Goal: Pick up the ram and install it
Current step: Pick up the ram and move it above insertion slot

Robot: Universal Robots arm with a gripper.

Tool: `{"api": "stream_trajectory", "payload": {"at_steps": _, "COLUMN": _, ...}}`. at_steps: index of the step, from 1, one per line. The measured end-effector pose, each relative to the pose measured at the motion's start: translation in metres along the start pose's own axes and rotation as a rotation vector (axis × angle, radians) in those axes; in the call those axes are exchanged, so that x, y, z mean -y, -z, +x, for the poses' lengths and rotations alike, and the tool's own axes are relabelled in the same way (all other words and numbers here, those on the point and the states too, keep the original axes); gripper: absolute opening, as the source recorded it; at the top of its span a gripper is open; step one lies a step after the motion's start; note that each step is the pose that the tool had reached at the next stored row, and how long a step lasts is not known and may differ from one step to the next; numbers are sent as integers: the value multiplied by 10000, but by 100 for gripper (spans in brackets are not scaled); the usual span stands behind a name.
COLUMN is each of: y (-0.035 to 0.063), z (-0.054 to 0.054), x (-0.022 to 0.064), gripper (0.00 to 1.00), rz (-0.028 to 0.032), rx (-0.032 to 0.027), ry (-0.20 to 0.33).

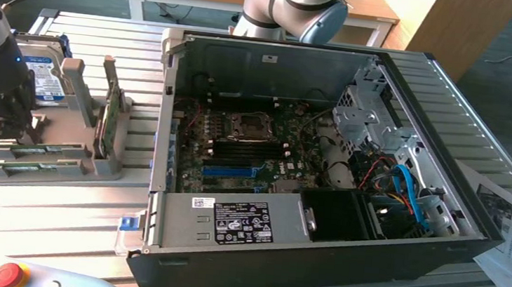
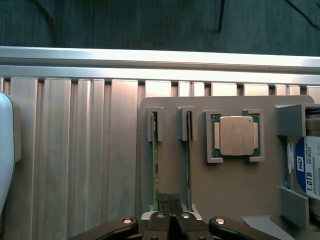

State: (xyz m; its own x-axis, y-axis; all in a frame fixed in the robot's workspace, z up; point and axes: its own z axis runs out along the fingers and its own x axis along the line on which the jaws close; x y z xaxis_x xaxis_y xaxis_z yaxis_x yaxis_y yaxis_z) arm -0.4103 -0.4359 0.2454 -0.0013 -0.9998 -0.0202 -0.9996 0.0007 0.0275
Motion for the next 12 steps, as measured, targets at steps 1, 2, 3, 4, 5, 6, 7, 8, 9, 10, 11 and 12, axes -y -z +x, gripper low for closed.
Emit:
{"api": "stream_trajectory", "payload": {"at_steps": 1, "y": -12, "z": 0, "x": 0, "gripper": 11, "rz": 0, "rx": 0, "ry": 0}}
{"api": "stream_trajectory", "payload": {"at_steps": 2, "y": -25, "z": 1, "x": 1, "gripper": 11, "rz": 0, "rx": 0, "ry": 0}}
{"api": "stream_trajectory", "payload": {"at_steps": 3, "y": -36, "z": 1, "x": 1, "gripper": 11, "rz": 0, "rx": 0, "ry": 0}}
{"api": "stream_trajectory", "payload": {"at_steps": 4, "y": -47, "z": 1, "x": 2, "gripper": 11, "rz": 1, "rx": 1, "ry": 0}}
{"api": "stream_trajectory", "payload": {"at_steps": 5, "y": -57, "z": 1, "x": 2, "gripper": 11, "rz": 1, "rx": 0, "ry": 0}}
{"api": "stream_trajectory", "payload": {"at_steps": 6, "y": -67, "z": 2, "x": 2, "gripper": 11, "rz": 1, "rx": 1, "ry": 0}}
{"api": "stream_trajectory", "payload": {"at_steps": 7, "y": -76, "z": 2, "x": 2, "gripper": 11, "rz": 0, "rx": 0, "ry": 0}}
{"api": "stream_trajectory", "payload": {"at_steps": 8, "y": -86, "z": 2, "x": 2, "gripper": 11, "rz": 1, "rx": 0, "ry": 0}}
{"api": "stream_trajectory", "payload": {"at_steps": 9, "y": -91, "z": 2, "x": 2, "gripper": 11, "rz": 0, "rx": -1, "ry": 0}}
{"api": "stream_trajectory", "payload": {"at_steps": 10, "y": -90, "z": 2, "x": 2, "gripper": 11, "rz": -1, "rx": 0, "ry": 0}}
{"api": "stream_trajectory", "payload": {"at_steps": 11, "y": -90, "z": 2, "x": 2, "gripper": 11, "rz": -2, "rx": -2, "ry": 0}}
{"api": "stream_trajectory", "payload": {"at_steps": 12, "y": -91, "z": 2, "x": 2, "gripper": 11, "rz": 0, "rx": -1, "ry": 0}}
